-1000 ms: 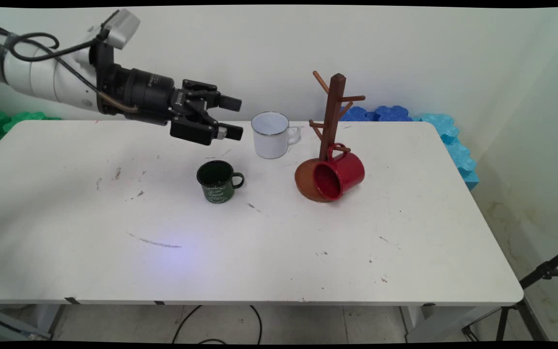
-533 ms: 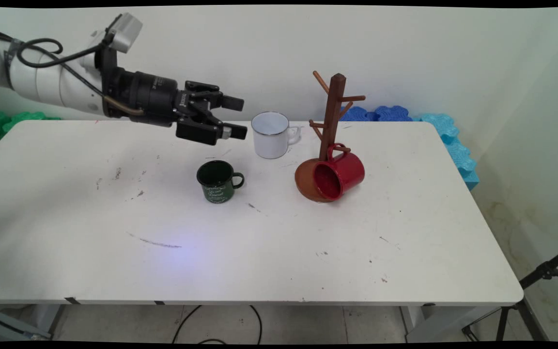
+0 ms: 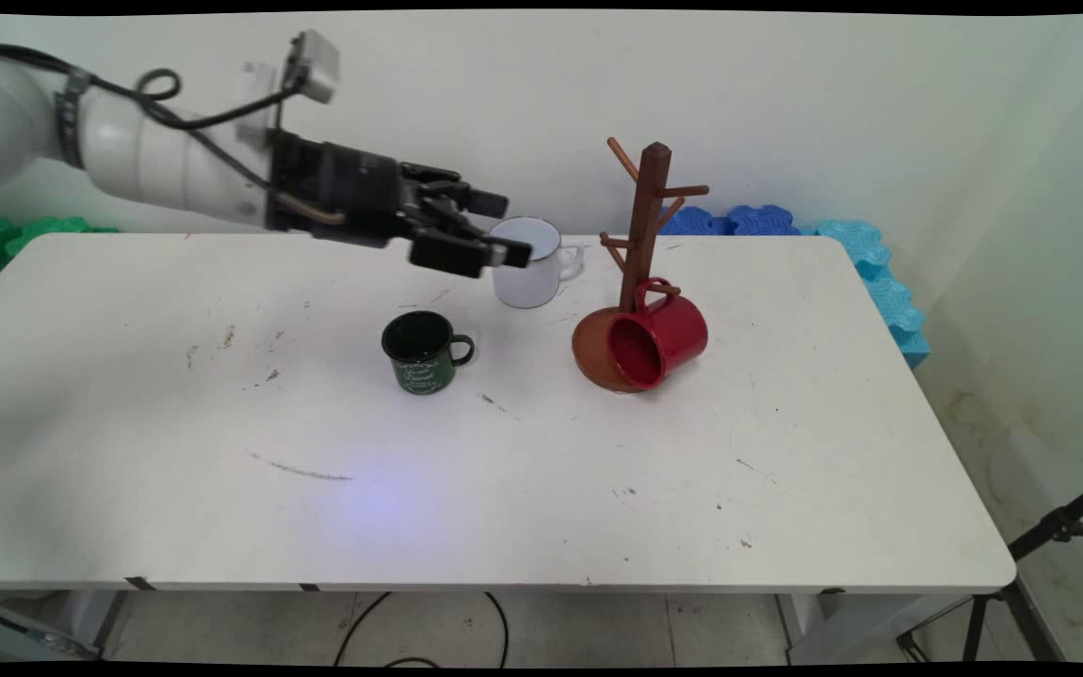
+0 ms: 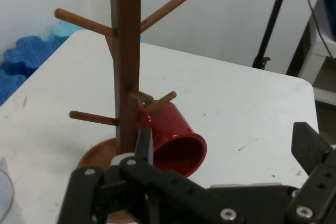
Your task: Pick up the red mug from the rack
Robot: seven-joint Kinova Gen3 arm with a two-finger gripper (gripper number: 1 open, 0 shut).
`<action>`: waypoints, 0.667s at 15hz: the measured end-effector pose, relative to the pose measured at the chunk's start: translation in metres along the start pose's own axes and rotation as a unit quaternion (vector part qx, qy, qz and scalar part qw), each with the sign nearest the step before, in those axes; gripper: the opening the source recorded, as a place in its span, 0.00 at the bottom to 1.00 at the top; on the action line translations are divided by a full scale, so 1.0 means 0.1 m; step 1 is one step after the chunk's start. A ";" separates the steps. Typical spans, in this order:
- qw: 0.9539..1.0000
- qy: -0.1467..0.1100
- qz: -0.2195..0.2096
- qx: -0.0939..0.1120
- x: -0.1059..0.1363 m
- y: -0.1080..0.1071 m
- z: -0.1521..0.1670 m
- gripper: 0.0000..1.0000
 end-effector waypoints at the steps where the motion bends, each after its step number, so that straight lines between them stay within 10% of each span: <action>1: 1.000 -0.003 -0.008 0.006 0.01 0.04 0.08 1.00; 10: 0.995 -0.007 -0.072 0.065 -0.24 0.25 0.68 1.00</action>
